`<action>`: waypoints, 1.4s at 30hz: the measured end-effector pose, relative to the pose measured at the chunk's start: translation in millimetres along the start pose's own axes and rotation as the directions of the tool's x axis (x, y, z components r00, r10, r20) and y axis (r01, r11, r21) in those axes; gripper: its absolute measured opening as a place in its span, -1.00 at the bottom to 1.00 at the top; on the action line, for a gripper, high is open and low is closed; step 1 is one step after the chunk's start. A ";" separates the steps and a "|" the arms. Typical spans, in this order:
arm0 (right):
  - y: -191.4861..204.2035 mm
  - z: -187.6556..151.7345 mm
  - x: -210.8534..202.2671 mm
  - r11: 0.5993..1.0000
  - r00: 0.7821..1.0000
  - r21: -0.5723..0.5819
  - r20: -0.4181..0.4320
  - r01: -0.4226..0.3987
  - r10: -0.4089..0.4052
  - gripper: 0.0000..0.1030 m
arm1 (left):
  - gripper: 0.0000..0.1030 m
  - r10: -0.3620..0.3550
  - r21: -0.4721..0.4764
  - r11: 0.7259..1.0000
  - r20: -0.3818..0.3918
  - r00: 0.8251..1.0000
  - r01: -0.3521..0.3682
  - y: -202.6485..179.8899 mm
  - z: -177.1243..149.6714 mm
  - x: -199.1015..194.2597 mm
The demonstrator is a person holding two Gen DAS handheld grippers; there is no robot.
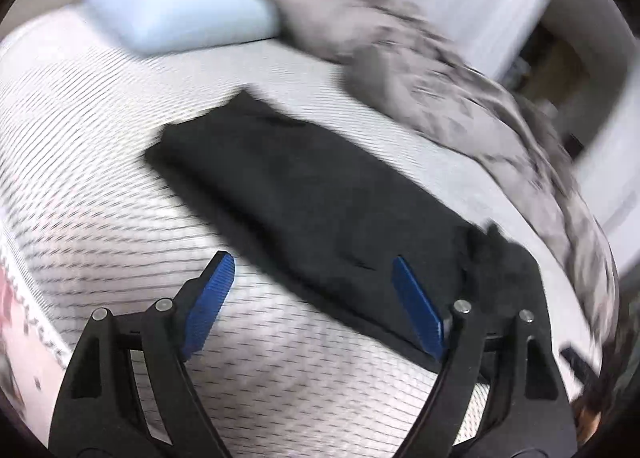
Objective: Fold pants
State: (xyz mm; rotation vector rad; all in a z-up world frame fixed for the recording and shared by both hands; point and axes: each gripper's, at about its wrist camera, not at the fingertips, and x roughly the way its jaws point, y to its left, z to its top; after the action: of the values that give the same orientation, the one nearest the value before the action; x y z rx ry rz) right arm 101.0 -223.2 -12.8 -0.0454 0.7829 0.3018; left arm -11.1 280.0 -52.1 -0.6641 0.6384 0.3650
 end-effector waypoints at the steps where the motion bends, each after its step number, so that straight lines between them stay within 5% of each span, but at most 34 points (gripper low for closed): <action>1: 1.8 -0.3 0.5 1.000 1.000 -0.006 -0.001 0.002 -0.002 0.46 | 0.55 -0.001 -0.042 0.999 -0.009 1.000 0.000 11.7 2.1 3.6; 7: 2.9 0.2 -0.9 1.000 1.000 -0.017 0.006 -0.004 0.004 0.46 | 0.44 -0.020 -0.214 0.977 -0.085 0.996 0.001 41.9 28.7 48.7; 9: 0.3 0.4 -1.9 1.000 1.000 -0.004 0.010 -0.009 0.009 0.46 | -0.43 -0.005 -0.203 0.979 -0.082 0.997 -0.012 43.6 37.5 56.9; 10: -1.7 0.4 -2.2 1.000 1.000 0.004 0.011 -0.011 0.011 0.46 | -0.71 0.014 -0.193 0.981 -0.083 0.996 -0.030 44.4 41.7 59.5; 12: -5.4 -0.8 -2.7 1.000 1.000 0.015 0.011 -0.006 0.006 0.46 | -0.93 0.009 -0.205 0.979 -0.055 0.998 -0.020 45.2 46.8 54.5; 17: -11.6 -3.7 -7.4 1.000 1.000 0.022 0.010 0.006 -0.006 0.46 | -0.96 0.042 0.056 0.997 0.152 0.987 -0.051 -40.4 48.0 -5.8; 20: -18.1 -2.7 -13.4 0.999 1.000 0.045 0.029 0.001 -0.002 0.46 | -0.96 -0.054 0.228 0.974 0.206 0.977 0.006 -118.1 35.0 -40.4; 24: -24.2 -3.6 -16.8 0.998 0.999 0.058 0.033 0.014 -0.016 0.47 | -0.93 -0.243 0.478 0.863 0.102 0.965 0.166 -231.4 -7.2 -67.3; 26: -27.9 -3.8 -17.1 0.998 0.999 0.064 0.030 0.024 -0.026 0.47 | -0.88 -0.303 0.612 0.735 -0.087 0.949 0.291 -291.4 -51.2 -59.9; 28: -33.7 -3.9 -16.6 0.996 0.999 0.077 0.023 0.036 -0.038 0.47 | -0.20 -0.323 0.675 0.575 -0.332 0.886 0.463 -334.0 -102.0 -35.8; 29: -36.8 -3.6 -16.4 0.996 0.999 0.085 0.021 0.040 -0.042 0.47 | 0.28 -0.308 0.677 0.520 -0.420 0.854 0.521 -344.1 -120.9 -25.5; 30: -42.6 -3.3 -16.8 0.994 0.999 0.100 0.021 0.046 -0.048 0.47 | 0.31 -0.275 0.683 0.483 -0.476 0.835 0.548 -347.8 -142.2 -15.6; 33: -60.6 -3.0 -18.9 0.984 0.998 0.167 0.019 0.062 -0.066 0.47 | 0.31 -0.235 0.718 0.424 -0.502 0.832 0.553 -329.4 -184.1 -6.6; 35: -69.1 -3.3 -20.1 0.976 0.997 0.208 0.013 0.068 -0.072 0.47 | 0.31 -0.256 0.688 0.433 -0.525 0.812 0.582 -311.4 -188.7 -14.4; 39: -70.9 -2.7 -22.7 0.975 0.999 0.217 0.022 0.041 -0.047 0.47 | 0.40 -0.370 0.611 0.514 -0.475 0.798 0.602 -278.0 -140.2 -34.1; 42: -60.5 -0.5 -21.1 0.979 0.999 0.202 0.033 -0.028 0.021 0.47 | 0.60 -0.389 0.599 0.601 -0.358 0.849 0.529 -261.9 -101.7 -31.8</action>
State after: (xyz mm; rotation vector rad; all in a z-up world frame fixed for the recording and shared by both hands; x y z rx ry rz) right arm 103.8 -286.4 -2.7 0.1604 0.7809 0.2444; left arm 53.4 15.8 25.4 -0.1208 0.6965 -0.4389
